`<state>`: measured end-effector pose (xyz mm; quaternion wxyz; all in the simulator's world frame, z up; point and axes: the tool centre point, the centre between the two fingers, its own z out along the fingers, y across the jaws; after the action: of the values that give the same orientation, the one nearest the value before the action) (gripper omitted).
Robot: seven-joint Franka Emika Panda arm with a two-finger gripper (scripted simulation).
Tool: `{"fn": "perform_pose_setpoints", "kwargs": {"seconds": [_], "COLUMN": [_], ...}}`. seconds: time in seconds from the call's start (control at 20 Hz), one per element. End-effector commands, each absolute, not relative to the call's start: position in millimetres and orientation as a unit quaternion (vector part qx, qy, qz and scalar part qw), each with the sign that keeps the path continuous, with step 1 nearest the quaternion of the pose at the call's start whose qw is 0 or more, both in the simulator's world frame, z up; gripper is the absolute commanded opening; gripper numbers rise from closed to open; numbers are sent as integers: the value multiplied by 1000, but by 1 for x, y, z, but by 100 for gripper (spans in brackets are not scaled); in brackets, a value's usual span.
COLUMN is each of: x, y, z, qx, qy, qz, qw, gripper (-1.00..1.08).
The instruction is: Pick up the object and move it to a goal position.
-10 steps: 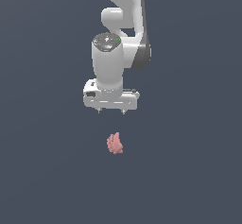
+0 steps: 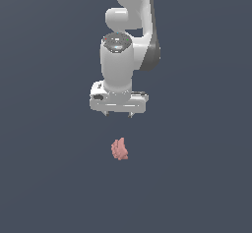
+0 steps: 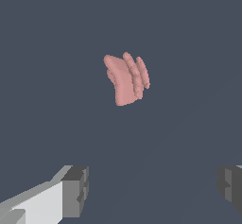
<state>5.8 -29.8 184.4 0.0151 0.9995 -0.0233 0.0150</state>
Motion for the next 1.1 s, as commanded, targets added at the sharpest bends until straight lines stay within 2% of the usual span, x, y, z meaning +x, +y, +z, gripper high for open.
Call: {"fn": "perform_pose_setpoints", "kwargs": {"seconds": [0.0, 0.5, 1.05], "x": [4, 17, 62], "y": [-28, -28, -29], "z": [185, 178, 144], "qx": [1000, 1000, 998], "qy": [-22, -4, 63], "qz": [13, 12, 5], "qw": [17, 16, 11], "gripper": [100, 100, 100]}}
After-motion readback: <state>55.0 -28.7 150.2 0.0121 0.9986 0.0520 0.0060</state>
